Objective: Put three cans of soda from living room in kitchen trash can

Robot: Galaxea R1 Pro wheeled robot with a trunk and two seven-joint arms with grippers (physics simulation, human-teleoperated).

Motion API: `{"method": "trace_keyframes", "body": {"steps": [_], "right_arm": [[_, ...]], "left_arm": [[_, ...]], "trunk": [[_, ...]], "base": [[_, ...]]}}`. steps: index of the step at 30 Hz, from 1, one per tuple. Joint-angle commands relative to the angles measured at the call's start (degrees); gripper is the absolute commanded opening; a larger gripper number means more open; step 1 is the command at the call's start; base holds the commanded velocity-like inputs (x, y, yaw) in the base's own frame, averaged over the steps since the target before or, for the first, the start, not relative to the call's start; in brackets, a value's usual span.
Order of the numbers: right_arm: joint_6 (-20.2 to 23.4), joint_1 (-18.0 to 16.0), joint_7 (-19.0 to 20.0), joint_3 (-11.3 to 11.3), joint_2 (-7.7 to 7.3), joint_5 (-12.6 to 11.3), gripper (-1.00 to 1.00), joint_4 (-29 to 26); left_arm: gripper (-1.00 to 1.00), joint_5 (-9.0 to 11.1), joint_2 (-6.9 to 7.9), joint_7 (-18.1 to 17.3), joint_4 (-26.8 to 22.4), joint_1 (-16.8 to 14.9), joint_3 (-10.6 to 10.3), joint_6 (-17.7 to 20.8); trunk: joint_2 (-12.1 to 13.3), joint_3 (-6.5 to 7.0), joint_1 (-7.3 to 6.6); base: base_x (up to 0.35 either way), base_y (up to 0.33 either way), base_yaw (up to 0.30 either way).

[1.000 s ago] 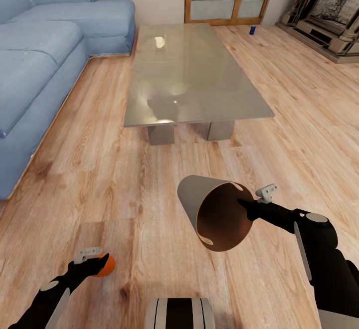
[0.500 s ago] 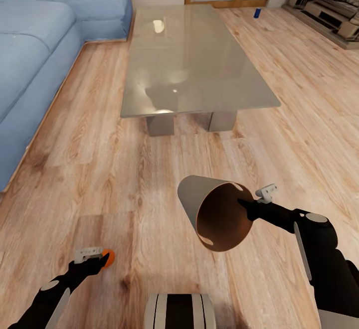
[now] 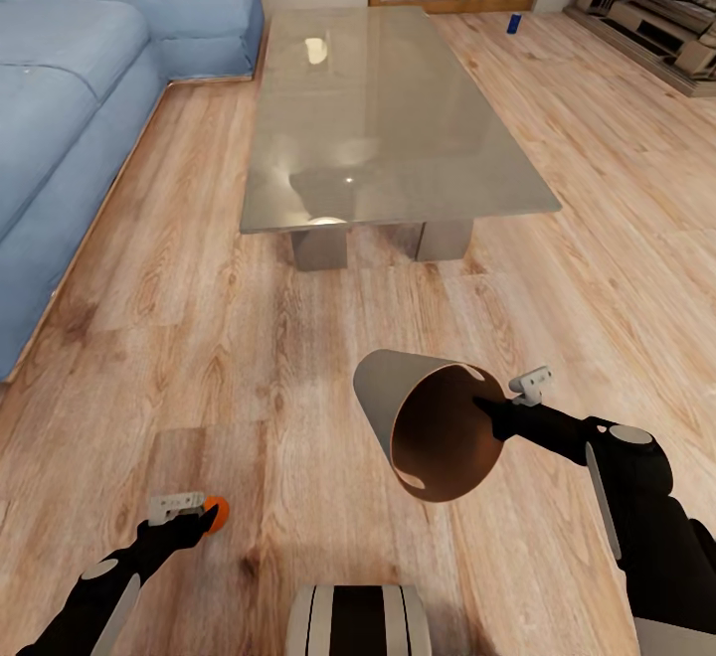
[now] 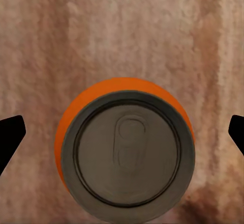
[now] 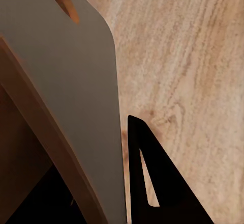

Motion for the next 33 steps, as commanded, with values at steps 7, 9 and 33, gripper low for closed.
{"method": "trace_keyframes", "body": {"steps": [7,9,33], "right_arm": [[0.45,0.0,0.28,0.06,0.01,-1.03,-1.0,-0.04],[0.45,0.01,0.29,0.16,0.01,-1.03,-1.0,-0.04],[0.45,-0.03,0.41,1.48,0.03,0.04,-1.0,-0.04]], "left_arm": [[1.0,0.0,0.02,-0.02,0.01,0.0,0.0,0.1],[1.0,0.0,-0.02,-0.02,0.01,0.0,0.0,0.08],[-1.0,-0.17,0.1,0.09,0.54,-0.09,-0.04,0.2]], "trunk": [[-0.04,-0.66,0.07],[-0.04,-0.66,0.07],[0.09,1.55,-0.19]], "base": [[0.0,0.0,0.0],[0.0,0.0,0.0],[0.0,0.0,0.0]]}}
